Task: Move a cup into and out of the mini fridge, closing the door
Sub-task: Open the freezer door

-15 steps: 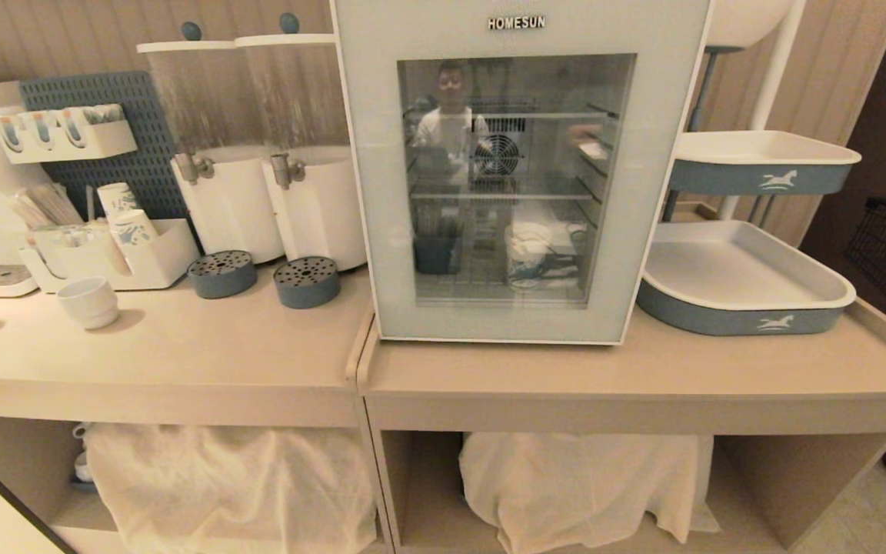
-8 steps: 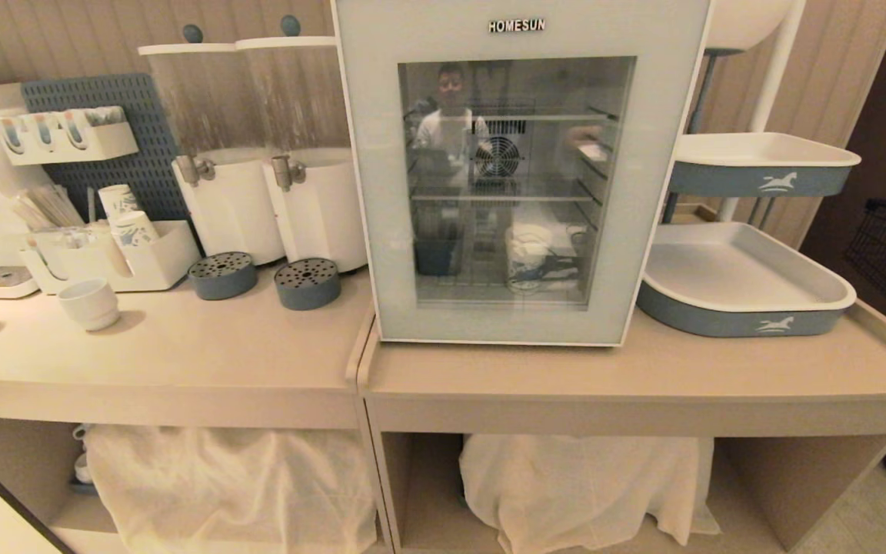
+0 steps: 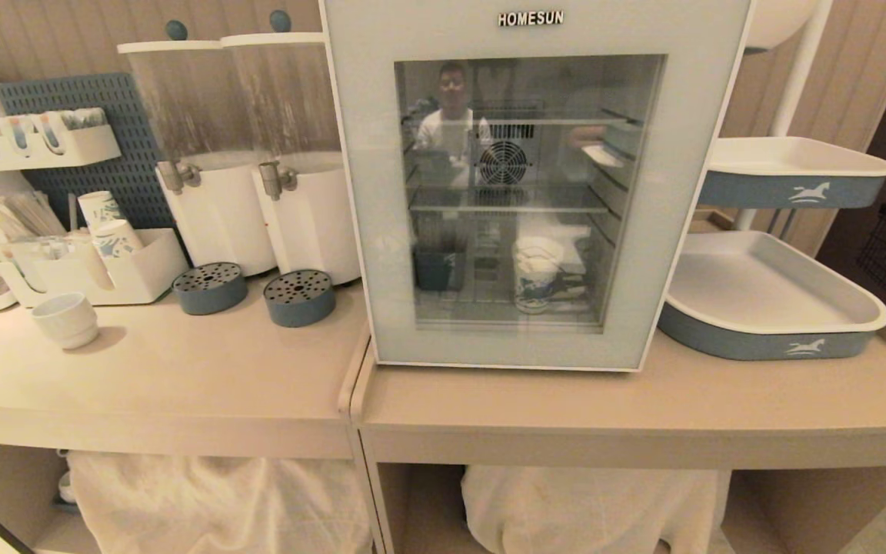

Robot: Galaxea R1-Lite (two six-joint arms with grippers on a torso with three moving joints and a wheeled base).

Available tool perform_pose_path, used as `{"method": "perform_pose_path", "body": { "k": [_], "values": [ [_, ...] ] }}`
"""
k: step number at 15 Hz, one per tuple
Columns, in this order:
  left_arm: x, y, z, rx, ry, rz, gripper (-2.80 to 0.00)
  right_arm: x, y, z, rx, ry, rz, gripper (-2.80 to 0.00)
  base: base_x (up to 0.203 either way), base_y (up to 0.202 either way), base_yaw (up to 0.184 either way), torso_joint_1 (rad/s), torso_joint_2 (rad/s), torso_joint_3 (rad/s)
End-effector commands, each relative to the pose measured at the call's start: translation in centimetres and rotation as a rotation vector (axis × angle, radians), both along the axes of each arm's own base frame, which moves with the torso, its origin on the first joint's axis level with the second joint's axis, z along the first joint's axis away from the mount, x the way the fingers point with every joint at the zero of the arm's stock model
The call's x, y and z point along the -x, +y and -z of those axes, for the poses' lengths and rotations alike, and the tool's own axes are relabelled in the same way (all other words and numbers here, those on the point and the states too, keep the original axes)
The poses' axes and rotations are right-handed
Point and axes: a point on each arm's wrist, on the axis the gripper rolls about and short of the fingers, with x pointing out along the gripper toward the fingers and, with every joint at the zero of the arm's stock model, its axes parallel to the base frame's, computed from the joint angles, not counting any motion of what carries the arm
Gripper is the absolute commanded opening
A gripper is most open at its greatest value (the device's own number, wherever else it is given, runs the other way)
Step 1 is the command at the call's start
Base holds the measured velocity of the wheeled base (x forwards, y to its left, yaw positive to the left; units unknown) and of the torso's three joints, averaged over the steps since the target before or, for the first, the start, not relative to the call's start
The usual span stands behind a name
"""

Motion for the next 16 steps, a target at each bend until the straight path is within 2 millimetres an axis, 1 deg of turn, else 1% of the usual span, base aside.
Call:
{"method": "perform_pose_path", "body": {
  "k": [1, 10, 11, 13, 14, 16],
  "values": [
    [-0.1, 0.0, 0.5, -0.003, 0.018, 0.001, -2.80, 0.0, 0.0, 0.0, 0.000, 0.004, 0.000, -2.80, 0.000, 0.000, 0.000, 0.000, 0.00, 0.000],
    [-0.1, 0.0, 0.4, -0.005, 0.010, -0.002, -2.80, 0.0, 0.0, 0.0, -0.001, 0.002, 0.001, -2.80, 0.000, 0.000, 0.000, 0.000, 0.00, 0.000],
    [0.1, 0.0, -0.4, -0.016, -0.028, 0.002, -2.80, 0.0, 0.0, 0.0, -0.001, 0.003, 0.001, -2.80, 0.000, 0.000, 0.000, 0.000, 0.00, 0.000],
    [1.4, 0.0, -4.0, -0.021, -0.119, 0.016, -2.80, 0.0, 0.0, 0.0, 0.000, 0.002, 0.000, -2.80, 0.000, 0.000, 0.000, 0.000, 0.00, 0.000],
    [2.5, -0.1, -6.2, -0.023, -0.146, 0.042, -2.80, 0.0, 0.0, 0.0, -0.001, 0.002, 0.001, -2.80, 0.000, 0.000, 0.000, 0.000, 0.00, 0.000],
    [5.3, -0.3, -10.9, -0.037, -0.176, 0.152, -2.80, 0.0, 0.0, 0.0, -0.001, 0.002, 0.001, -2.80, 0.000, 0.000, 0.000, 0.000, 0.00, 0.000]
  ]
}}
